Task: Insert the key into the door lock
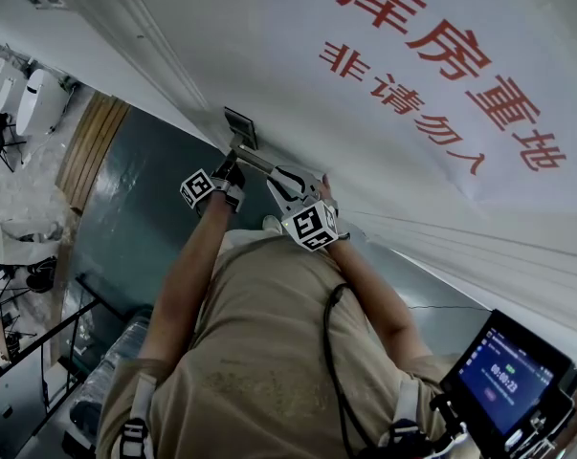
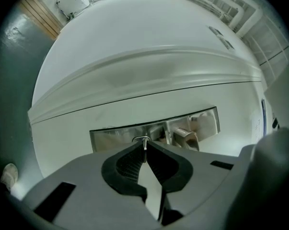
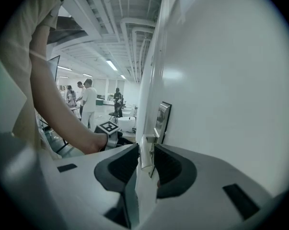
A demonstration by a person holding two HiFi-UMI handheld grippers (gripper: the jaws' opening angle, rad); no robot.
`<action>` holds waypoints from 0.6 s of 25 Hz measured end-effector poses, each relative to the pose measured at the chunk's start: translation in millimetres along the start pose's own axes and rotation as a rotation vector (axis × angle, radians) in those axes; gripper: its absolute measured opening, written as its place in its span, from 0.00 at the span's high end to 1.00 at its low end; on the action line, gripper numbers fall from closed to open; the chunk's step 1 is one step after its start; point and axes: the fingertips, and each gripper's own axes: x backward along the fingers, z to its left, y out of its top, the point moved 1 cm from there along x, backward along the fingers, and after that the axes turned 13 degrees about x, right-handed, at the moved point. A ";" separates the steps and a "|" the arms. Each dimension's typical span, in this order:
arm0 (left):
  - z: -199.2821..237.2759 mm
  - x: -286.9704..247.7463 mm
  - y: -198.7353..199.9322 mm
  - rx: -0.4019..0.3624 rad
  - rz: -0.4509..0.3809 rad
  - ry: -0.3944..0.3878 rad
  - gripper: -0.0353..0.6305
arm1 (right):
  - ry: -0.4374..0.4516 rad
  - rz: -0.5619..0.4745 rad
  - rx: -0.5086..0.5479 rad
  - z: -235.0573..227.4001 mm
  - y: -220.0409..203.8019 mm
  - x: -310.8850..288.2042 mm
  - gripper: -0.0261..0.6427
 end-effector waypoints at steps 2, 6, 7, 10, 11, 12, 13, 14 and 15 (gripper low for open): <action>0.3 -0.2 0.4 0.010 -0.004 -0.002 0.89 | 0.000 -0.001 -0.003 -0.2 0.3 -0.6 0.80; -3.7 0.8 1.1 0.013 -0.025 -0.025 0.89 | -0.003 -0.001 -0.008 -1.7 0.2 -1.7 0.80; -5.2 3.0 0.8 -0.002 -0.029 -0.025 0.89 | -0.003 -0.003 -0.013 -2.0 0.3 -2.0 0.80; -2.4 18.2 3.5 -0.098 -0.048 0.042 0.86 | 0.000 -0.011 -0.048 -2.3 1.4 -2.7 0.80; -1.7 25.0 5.9 -0.129 -0.059 0.068 0.83 | 0.001 -0.014 -0.060 -2.0 2.0 -3.3 0.80; -1.9 32.0 9.0 -0.156 -0.072 0.091 0.82 | 0.003 -0.016 -0.072 -1.4 2.5 -4.1 0.80; -2.8 39.0 12.1 -0.182 -0.086 0.108 0.81 | 0.006 -0.019 -0.084 -0.6 3.1 -5.1 0.80; -4.5 45.5 14.8 -0.208 -0.098 0.123 0.81 | 0.010 -0.023 -0.098 0.2 3.7 -6.2 0.80; -7.0 51.7 16.9 -0.237 -0.106 0.135 0.80 | 0.015 -0.027 -0.113 1.4 4.4 -7.3 0.80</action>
